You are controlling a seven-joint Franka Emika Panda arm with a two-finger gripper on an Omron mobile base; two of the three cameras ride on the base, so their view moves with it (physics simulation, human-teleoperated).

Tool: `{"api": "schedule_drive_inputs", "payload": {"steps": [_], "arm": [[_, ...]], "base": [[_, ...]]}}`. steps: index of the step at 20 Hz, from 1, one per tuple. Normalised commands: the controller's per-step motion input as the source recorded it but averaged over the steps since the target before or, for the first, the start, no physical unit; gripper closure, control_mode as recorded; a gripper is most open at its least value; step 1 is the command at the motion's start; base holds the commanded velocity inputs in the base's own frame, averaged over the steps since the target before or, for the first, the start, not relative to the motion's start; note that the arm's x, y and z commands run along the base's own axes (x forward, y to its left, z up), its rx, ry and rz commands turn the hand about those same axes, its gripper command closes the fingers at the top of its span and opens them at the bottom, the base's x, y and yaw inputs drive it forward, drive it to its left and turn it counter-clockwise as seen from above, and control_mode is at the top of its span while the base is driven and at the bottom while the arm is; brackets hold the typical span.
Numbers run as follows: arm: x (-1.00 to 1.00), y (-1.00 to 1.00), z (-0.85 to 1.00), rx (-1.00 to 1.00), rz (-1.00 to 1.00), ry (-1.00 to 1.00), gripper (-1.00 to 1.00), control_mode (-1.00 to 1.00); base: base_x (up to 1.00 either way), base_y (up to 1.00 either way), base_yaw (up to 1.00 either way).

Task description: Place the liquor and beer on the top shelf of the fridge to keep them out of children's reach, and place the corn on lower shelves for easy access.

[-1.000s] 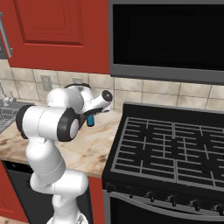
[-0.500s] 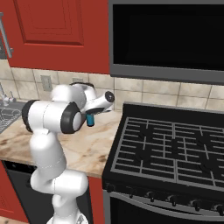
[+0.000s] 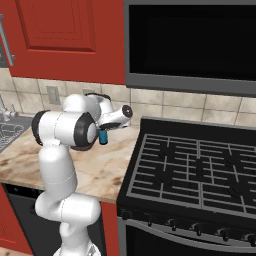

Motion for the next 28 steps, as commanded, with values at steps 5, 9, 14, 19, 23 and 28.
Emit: {"api": "schedule_drive_inputs", "payload": {"steps": [5,9,14,19,23,28], "arm": [[0.13,0.18,-0.09,0.0,0.0,0.02,-1.0,-1.0],[0.12,0.19,-0.07,0.0,0.0,0.02,-1.0,-1.0],[0.12,0.13,-0.09,0.0,0.0,0.02,-1.0,-1.0],[0.09,0.15,-0.12,0.0,0.0,0.02,-1.0,-1.0],[0.11,0.15,-0.13,0.0,0.0,0.0,-1.0,-1.0],[0.14,0.15,-0.13,0.0,0.0,0.0,-1.0,-1.0]], "base": [[0.0,0.0,0.0],[0.0,0.0,0.0],[0.0,0.0,0.0],[0.0,0.0,0.0],[0.0,0.0,0.0],[0.0,0.0,0.0]]}}
